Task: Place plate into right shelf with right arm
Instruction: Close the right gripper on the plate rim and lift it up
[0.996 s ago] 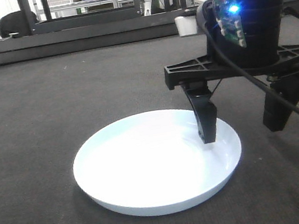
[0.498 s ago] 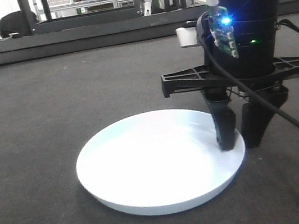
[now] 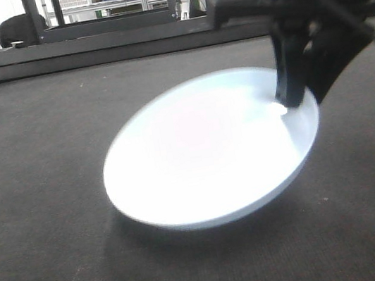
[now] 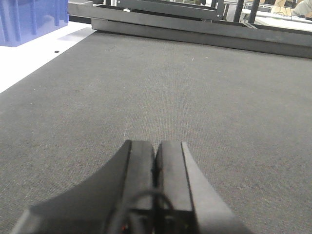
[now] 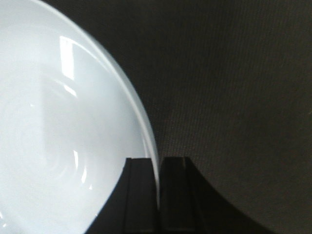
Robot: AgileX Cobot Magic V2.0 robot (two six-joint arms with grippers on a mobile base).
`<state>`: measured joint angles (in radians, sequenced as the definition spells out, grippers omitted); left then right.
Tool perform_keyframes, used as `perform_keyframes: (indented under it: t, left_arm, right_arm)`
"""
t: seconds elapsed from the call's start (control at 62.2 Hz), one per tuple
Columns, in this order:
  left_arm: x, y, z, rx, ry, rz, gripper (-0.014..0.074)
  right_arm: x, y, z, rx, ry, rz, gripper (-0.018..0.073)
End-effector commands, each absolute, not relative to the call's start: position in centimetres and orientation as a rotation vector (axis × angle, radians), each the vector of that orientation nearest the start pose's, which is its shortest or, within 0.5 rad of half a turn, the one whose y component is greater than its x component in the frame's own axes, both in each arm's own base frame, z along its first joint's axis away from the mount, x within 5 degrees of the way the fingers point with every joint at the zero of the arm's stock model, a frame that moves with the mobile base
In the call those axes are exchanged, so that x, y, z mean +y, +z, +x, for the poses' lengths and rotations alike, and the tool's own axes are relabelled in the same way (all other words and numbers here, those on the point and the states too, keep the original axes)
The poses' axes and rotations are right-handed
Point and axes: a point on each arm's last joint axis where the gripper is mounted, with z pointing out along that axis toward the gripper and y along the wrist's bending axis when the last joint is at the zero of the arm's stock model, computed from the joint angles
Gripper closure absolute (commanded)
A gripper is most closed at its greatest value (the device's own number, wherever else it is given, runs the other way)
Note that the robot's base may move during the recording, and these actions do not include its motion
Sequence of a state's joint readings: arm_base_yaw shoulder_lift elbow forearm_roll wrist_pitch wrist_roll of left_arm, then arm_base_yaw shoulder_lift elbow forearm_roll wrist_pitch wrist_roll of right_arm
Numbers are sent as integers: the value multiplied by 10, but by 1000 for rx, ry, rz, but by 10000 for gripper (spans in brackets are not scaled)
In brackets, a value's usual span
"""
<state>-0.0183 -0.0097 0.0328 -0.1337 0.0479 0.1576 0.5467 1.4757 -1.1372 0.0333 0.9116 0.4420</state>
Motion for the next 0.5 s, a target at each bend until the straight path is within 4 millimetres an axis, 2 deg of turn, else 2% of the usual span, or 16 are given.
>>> perform_keyframes:
  t: [0.0, 0.112, 0.241, 0.402, 0.482]
  left_arm:
    - [-1, 203, 56, 1465, -5, 16, 724]
    - [-1, 203, 56, 1465, -5, 16, 724]
    - [-1, 203, 56, 1465, -5, 16, 724]
    - [-1, 203, 56, 1465, -5, 16, 724]
    - [-1, 203, 56, 1465, -5, 16, 724]
  right_arm:
    - [141, 314, 240, 2555, 362, -232, 503]
    - [120, 322, 223, 2389, 373, -279, 503]
    - [91, 329, 202, 2175, 394, -257, 503]
    - [49, 333, 178, 1902, 267, -181, 503]
    - [34, 333, 166, 1805, 200, -142, 503]
